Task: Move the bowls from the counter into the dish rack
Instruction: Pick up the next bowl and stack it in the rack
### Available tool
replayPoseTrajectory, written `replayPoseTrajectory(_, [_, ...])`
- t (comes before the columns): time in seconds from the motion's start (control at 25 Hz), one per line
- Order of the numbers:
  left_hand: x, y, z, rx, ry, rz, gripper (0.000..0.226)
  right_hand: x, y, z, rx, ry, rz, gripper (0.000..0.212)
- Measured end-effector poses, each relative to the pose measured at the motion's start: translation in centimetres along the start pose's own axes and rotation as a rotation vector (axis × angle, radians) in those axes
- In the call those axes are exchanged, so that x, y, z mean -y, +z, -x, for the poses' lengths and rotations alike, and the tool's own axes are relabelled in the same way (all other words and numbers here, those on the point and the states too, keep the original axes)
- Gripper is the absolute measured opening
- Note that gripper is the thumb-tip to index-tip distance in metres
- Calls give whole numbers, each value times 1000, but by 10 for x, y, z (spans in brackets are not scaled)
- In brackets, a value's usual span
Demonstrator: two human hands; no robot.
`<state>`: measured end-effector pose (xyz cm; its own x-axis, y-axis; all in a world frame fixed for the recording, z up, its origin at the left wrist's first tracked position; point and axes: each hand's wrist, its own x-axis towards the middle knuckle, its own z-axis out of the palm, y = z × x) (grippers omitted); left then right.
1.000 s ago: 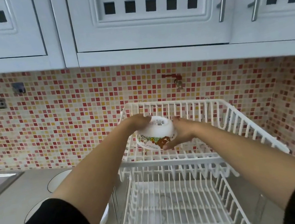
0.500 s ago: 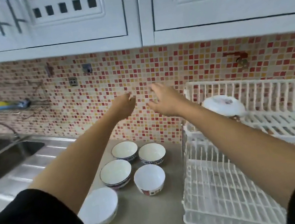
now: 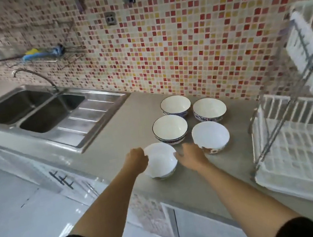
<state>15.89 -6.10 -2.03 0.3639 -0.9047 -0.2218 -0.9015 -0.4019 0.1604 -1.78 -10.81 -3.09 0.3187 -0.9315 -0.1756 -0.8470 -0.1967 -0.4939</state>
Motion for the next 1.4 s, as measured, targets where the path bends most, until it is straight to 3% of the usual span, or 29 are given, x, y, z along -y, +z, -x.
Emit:
replayPoseTrajectory(0.12, [10,42,-3,38,-66,122,47,-8,44,-6,52,158,-82,55])
replayPoseTrajectory(0.2, [14,60,-7,30,-119,252,49,-9,59,-6,69,214,-182,49])
replayPoseTrajectory(0.32, [17,57,-7,-8,-129,334,42,-6,62,-6,23,210,-297,32])
replayPoseTrajectory(0.44, [17,26,-3,-89,-118,436,40,7,35,-5,-12,184,-411,30])
replayPoseTrajectory(0.64, [-21,-84,7,-457,78,689,38,41,-78,9,-145,37,-679,40])
replayPoseTrajectory(0.8, [-94,-169,37,-737,394,825,30,55,-208,41,-142,-101,-902,46])
replayPoseTrajectory(0.92, [-159,-211,63,-835,625,909,28,36,-298,78,-238,-223,-986,50])
replayPoseTrajectory(1.04, [-217,-237,88,-768,855,993,28,-1,-360,106,-263,-288,-994,51])
replayPoseTrajectory(1.16, [-272,-249,110,-515,1050,1152,26,-48,-406,122,-383,-320,-940,82])
replayPoseTrajectory(1.24, [-309,-252,119,-404,1056,1149,28,-79,-425,131,-525,-313,-858,105])
replayPoseTrajectory(1.4, [-373,-248,123,-293,889,1018,59,-123,-438,139,-725,-353,-608,91])
